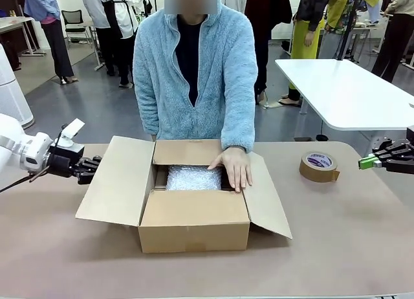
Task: Wrap the clocks to prevent damage.
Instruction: Push the right (or left) flap of the Package Box to close it.
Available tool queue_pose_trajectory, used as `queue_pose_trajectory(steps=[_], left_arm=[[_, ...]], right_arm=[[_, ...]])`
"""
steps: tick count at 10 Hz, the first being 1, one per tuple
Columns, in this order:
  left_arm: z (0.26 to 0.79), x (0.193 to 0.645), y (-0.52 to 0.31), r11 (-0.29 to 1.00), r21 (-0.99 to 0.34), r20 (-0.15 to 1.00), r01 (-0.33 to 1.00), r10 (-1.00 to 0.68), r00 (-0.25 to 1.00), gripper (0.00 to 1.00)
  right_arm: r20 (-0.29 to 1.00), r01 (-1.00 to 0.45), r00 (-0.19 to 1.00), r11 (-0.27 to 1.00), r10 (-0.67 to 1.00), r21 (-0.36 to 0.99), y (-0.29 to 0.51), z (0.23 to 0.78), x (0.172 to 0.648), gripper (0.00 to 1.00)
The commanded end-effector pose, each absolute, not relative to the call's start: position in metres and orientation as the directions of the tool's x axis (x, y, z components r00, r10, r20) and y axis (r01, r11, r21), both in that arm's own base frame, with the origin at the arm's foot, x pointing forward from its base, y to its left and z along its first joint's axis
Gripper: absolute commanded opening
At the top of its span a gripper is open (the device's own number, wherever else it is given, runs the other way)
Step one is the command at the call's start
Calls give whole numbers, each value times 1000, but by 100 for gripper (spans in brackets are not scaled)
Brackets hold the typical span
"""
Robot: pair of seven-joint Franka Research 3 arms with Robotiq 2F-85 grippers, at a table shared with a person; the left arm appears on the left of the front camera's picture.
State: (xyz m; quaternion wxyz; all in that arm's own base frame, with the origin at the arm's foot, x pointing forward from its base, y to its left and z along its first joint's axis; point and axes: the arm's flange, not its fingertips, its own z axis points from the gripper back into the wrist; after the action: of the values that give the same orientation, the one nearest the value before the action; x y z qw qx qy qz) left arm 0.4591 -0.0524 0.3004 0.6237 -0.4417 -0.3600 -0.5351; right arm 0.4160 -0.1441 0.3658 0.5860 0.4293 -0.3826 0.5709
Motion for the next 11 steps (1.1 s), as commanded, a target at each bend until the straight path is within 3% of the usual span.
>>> queue_pose_trajectory(steps=[1, 6, 11], left_arm=[[308, 460, -73, -9, -98, 940, 995, -328, 90, 0], [321, 468, -123, -156, 50, 941, 987, -323, -99, 0], [322, 469, -154, -191, 66, 937, 979, -325, -126, 0]], right_arm=[[939, -998, 55, -20, 338, 66, -144, 366, 416, 1], [939, -998, 55, -20, 338, 66, -144, 366, 416, 1], [939, -998, 55, -20, 338, 66, -144, 366, 416, 1]])
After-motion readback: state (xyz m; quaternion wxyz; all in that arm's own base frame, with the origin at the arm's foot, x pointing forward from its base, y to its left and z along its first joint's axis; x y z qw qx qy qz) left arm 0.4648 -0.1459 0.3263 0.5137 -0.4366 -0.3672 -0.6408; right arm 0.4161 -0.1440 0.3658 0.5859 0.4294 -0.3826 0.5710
